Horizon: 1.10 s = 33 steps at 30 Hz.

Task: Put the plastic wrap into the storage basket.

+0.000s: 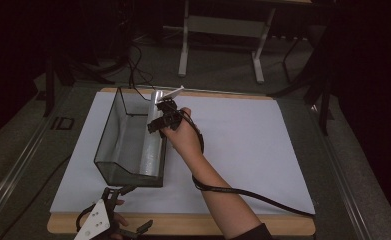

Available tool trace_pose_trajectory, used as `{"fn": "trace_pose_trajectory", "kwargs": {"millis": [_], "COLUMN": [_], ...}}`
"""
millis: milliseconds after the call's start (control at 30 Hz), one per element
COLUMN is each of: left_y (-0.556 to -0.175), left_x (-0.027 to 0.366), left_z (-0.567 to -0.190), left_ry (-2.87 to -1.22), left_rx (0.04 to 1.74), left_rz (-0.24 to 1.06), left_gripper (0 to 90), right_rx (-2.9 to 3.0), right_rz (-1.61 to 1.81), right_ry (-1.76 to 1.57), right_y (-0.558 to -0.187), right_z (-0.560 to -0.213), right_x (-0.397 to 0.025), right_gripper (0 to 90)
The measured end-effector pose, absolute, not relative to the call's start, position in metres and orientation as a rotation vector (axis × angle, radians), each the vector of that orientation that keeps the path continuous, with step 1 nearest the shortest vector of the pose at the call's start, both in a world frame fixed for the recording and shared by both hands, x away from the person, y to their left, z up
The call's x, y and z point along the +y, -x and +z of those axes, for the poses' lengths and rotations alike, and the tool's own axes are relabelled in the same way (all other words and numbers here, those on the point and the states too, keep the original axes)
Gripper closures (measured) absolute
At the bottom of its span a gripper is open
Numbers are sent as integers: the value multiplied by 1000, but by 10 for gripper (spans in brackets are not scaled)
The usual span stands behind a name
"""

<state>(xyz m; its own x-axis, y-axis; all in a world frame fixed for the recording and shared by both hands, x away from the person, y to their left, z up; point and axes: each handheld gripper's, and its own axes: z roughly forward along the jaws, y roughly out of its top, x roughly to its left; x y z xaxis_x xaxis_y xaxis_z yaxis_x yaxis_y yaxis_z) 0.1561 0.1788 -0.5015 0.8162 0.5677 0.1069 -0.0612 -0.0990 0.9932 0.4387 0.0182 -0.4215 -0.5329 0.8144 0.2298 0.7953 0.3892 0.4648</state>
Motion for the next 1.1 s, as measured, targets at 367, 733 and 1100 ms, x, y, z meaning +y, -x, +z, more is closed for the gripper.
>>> {"fn": "trace_pose_trajectory", "kwargs": {"millis": [367,733,1100], "left_y": [-157,-157,-159], "left_x": [177,177,175], "left_z": [-502,-503,-504], "left_ry": [-1596,-1601,-1604], "left_rx": [414,415,416], "left_rz": [552,547,540], "left_gripper": [6,6,6], "right_rx": [2608,2613,2549], "right_rz": [847,833,885], "right_ry": [-1302,-1172,-1092], "right_y": [-417,-398,-368], "right_z": [-410,-406,-403], "right_x": [-4,-38,-88], "right_gripper": [179,180,177]}}
